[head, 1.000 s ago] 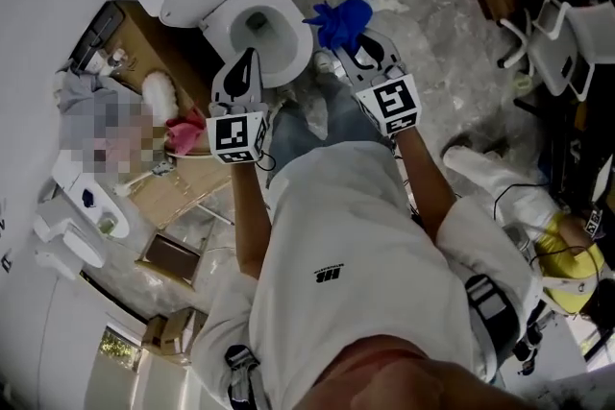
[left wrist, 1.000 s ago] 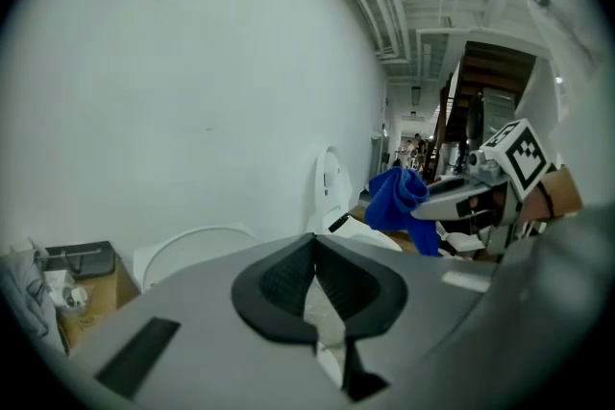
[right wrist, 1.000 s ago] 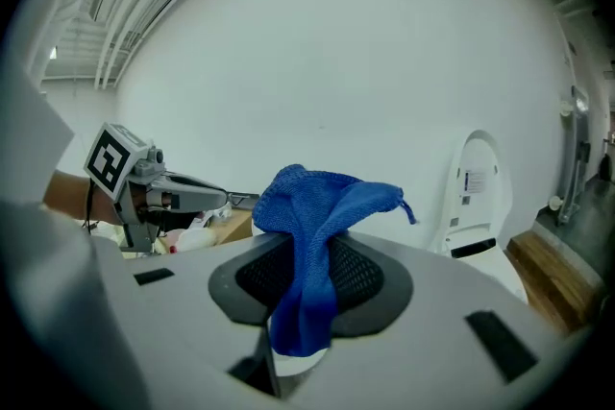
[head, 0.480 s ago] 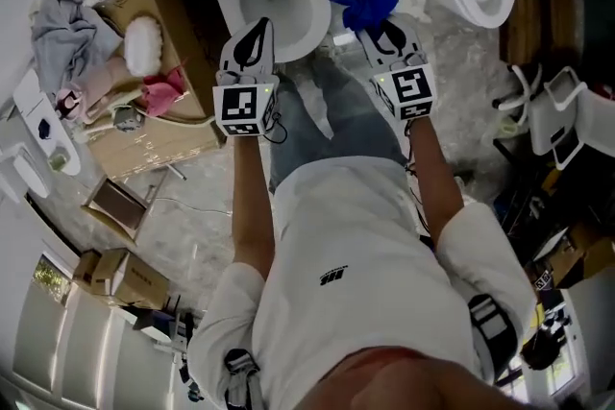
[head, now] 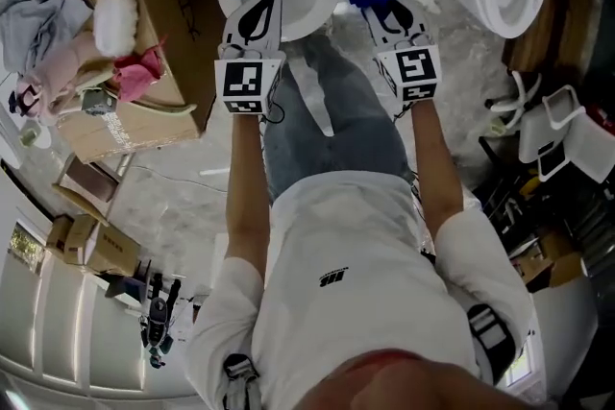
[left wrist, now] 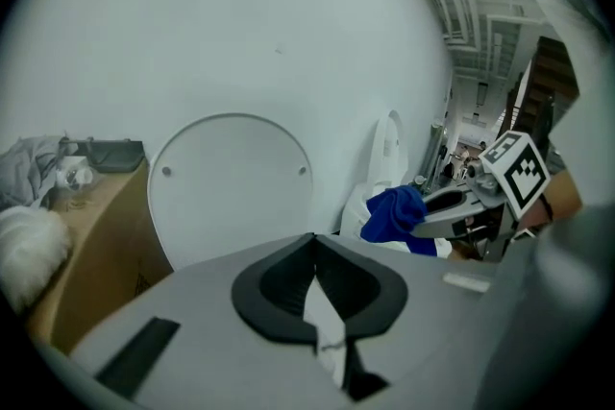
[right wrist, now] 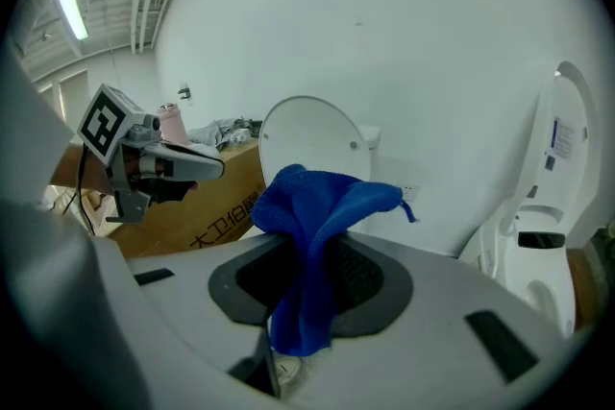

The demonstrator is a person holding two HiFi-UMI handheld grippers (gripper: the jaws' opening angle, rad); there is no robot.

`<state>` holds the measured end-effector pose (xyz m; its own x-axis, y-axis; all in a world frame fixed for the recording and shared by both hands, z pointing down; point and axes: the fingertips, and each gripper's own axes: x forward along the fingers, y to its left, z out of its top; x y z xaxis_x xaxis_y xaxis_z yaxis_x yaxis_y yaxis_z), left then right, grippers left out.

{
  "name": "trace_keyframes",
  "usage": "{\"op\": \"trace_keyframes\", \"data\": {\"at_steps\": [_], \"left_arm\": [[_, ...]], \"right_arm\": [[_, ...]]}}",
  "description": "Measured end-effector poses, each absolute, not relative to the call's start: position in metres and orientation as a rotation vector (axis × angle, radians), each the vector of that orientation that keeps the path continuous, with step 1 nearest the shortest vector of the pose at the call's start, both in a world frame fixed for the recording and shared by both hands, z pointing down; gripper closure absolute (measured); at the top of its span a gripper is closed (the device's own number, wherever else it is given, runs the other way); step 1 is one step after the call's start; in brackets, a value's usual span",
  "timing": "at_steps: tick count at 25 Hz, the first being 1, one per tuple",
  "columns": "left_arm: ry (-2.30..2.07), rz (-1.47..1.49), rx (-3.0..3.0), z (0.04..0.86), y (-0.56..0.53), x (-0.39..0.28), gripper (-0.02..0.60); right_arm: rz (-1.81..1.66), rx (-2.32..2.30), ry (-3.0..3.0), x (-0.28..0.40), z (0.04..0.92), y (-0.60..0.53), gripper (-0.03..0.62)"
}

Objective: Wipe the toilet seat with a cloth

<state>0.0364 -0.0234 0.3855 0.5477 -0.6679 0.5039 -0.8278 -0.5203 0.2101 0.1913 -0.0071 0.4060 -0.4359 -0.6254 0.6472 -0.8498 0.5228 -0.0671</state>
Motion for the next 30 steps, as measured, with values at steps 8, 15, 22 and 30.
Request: {"op": "trace_keyframes", "data": {"at_steps": [8,15,22,30], "left_arm": [[-1.216,0.510,2.285,0.451,-0.028,0.048,0.571],[-1.190,0.533,2.253,0.500,-0.038,0.057,0.571],[-1.181,0.535,2.216,0.538,-0.048,0.064,0.571],[-1.157,0.549,2.175,0.580,-0.046,0.066,0.571]], "right_arm": [[0.474,1.032,-2.182,0.180,0.482,-0.017,0.502],[0.485,0.915,-2.156,0.172,0.551,-0.028,0.503],[0.461,0.820,-2.119,0.168,0.604,-0.044,0.502],[0.412,0.708,-2.060,0.163,0.657,-0.062,0.502]]}}
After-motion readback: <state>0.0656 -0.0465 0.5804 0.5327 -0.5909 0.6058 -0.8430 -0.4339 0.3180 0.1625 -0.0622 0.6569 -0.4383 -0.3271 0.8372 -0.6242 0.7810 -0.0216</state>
